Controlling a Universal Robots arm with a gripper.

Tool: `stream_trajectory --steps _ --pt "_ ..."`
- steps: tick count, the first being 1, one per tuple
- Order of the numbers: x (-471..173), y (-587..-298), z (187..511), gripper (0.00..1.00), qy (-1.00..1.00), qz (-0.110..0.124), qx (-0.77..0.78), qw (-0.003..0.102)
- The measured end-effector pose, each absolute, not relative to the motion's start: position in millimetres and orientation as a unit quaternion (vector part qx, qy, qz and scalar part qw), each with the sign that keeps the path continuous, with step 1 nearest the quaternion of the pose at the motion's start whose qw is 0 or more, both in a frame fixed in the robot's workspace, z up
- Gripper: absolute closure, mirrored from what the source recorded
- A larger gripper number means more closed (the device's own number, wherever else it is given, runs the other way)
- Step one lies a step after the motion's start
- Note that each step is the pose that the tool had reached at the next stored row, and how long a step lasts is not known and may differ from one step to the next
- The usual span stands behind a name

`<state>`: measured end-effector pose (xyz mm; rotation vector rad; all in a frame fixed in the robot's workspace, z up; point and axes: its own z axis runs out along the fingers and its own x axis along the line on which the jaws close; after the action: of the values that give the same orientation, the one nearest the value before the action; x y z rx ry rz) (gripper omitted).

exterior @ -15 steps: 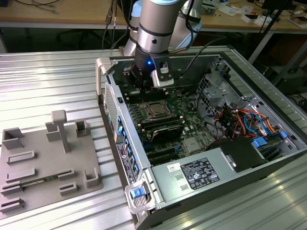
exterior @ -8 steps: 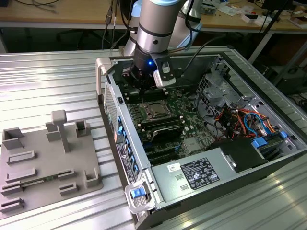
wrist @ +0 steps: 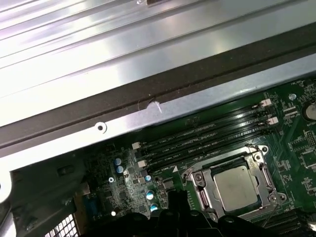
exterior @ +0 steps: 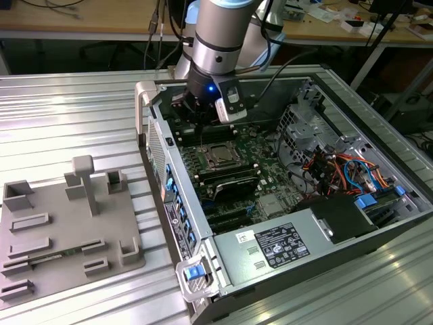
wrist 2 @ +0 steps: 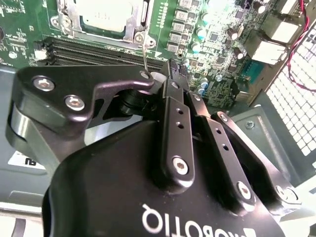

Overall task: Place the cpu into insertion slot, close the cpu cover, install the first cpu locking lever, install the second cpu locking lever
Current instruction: 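Install the first cpu locking lever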

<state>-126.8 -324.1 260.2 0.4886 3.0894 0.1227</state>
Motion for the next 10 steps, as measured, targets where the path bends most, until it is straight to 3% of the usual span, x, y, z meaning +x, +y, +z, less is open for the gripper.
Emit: stream_trajectory --steps 10 --pt "-122.9 -321.7 259.2 0.89 0.992 0.047 0.118 0.003"
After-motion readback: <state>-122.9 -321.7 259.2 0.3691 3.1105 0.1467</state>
